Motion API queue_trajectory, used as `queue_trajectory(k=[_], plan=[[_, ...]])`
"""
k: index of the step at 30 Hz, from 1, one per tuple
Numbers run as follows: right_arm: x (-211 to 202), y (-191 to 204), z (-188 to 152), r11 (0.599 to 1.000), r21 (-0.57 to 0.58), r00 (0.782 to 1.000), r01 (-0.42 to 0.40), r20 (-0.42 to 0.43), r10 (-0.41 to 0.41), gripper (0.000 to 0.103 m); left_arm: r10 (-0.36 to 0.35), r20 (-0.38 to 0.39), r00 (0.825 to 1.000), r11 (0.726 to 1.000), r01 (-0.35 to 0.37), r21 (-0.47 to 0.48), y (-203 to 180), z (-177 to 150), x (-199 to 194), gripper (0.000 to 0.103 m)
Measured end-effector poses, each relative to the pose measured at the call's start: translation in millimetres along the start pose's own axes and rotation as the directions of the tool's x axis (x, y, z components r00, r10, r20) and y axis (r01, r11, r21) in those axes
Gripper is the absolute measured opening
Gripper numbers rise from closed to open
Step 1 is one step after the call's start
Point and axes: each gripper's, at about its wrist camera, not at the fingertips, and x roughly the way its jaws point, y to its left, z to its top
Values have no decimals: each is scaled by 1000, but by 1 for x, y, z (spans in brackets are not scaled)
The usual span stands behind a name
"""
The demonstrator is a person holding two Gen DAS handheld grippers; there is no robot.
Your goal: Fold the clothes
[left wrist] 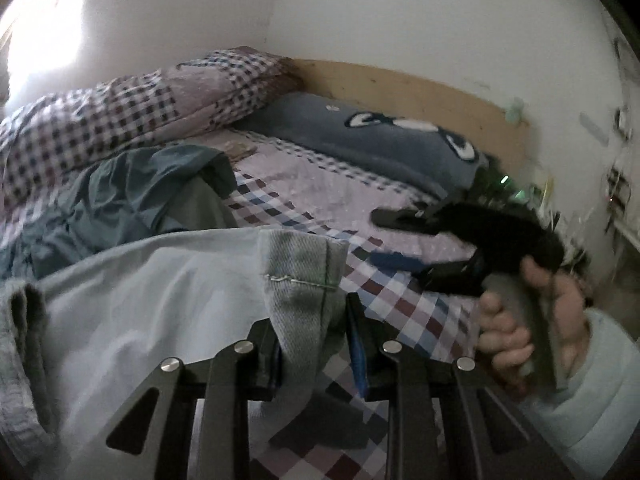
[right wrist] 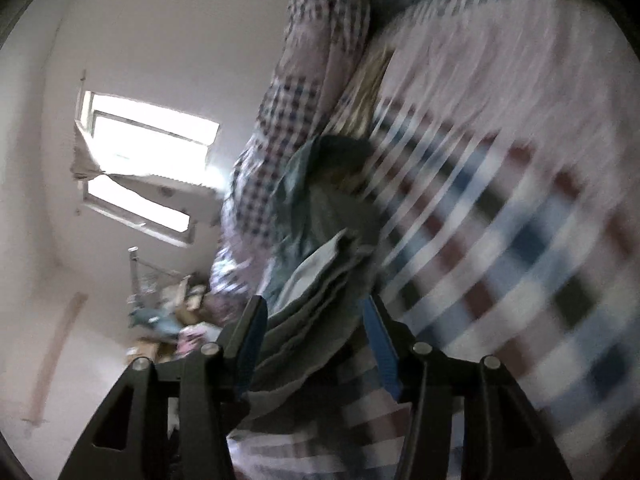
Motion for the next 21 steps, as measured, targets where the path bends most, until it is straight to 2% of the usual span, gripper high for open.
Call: queue_trajectory(k=[3,7,11,13,16,18,21], plan=[[26,-10,-8,998,60,998,-30,-60,34,55,-3,33,999,999,5,-38,6,-4,-4,28],[53,-17,-18,997,80,994,2,-111,7,55,-7,76,997,997,13,-76,13,-5,-6,28],[69,-21,-23,994,110,991,-9,-134,24,55,-11,104,995,995,21,-98,19,-5,-7,28],[74,-26,-25,989,144,990,-14,-135,33,55,-15,114,993,994,27,-105,21,-6,-8,28],[79,-31,-26,975,210,990,-71,-108,96,55,-25,119,993,993,38,-111,24,-7,-7,28],[81,-35,-27,961,254,988,-106,-81,131,55,-28,110,994,994,40,-106,23,-9,-4,28],[83,-42,-25,944,305,989,-125,-33,142,55,-27,87,996,995,35,-92,19,-15,1,28]])
